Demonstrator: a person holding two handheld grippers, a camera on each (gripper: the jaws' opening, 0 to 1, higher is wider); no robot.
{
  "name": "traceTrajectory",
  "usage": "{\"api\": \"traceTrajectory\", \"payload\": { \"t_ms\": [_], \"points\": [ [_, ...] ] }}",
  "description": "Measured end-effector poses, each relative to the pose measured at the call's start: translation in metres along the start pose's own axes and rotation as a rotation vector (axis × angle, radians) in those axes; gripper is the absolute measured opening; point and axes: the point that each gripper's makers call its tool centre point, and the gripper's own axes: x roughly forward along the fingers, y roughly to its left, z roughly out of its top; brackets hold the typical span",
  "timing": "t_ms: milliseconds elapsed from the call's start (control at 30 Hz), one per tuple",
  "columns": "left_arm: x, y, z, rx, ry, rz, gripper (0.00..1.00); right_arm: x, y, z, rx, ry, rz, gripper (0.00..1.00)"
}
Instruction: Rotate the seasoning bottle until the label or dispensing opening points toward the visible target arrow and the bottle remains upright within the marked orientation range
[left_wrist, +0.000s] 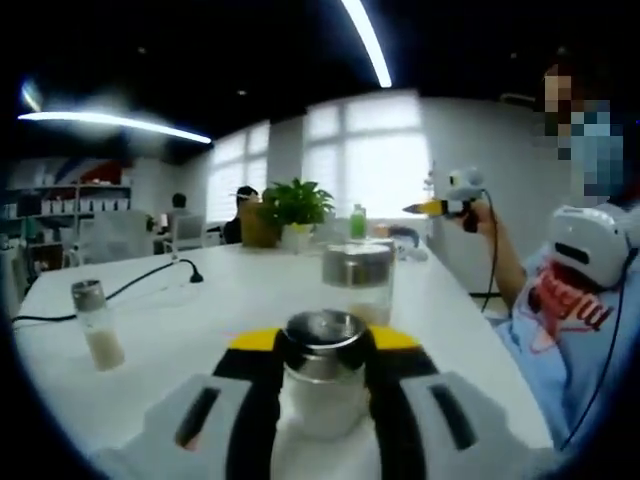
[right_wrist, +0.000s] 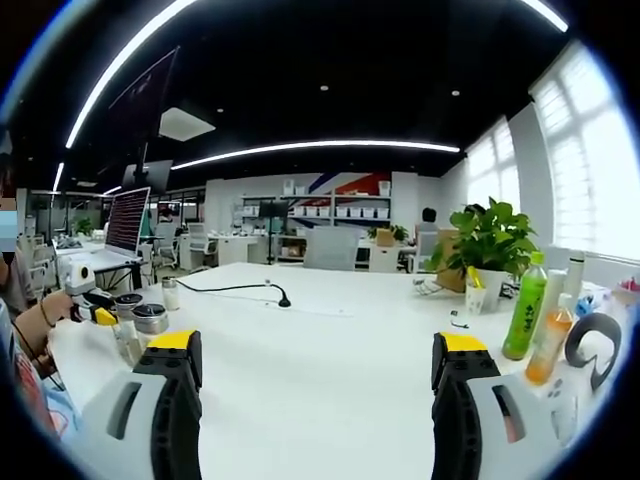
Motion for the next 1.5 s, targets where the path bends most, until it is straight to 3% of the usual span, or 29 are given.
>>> {"api": "traceTrajectory", "payload": {
  "t_ms": [1100, 1333, 1433, 1500],
  "points": [
    [-0.0007, -0.0015, -0.0017, 0.02, 0.044, -0.193, 0.33, 0.0006, -0.0021, -0.002, -0.001, 0.006, -0.003, 0.99],
    [-0.0008, -0.0033, -0.0015, 0.01, 0.024, -0.208, 0.34, 0.0006, -0.0002, -0.0023, -0.005, 0.009, 0.002, 0.99],
    [0.0009, -0.005, -0.0019, 0.001, 0.026, -0.192, 0.37, 0.0005, -0.0006, -0.0021, -0.004, 0.008, 0.0, 0.99],
    [0.002, -0.0025, -0.0002, -0.011, 0.012, -0.167, 0.51, 0.001, -0.0005, -0.0033, -0.005, 0.013, -0.001, 0.99]
  ]
}}
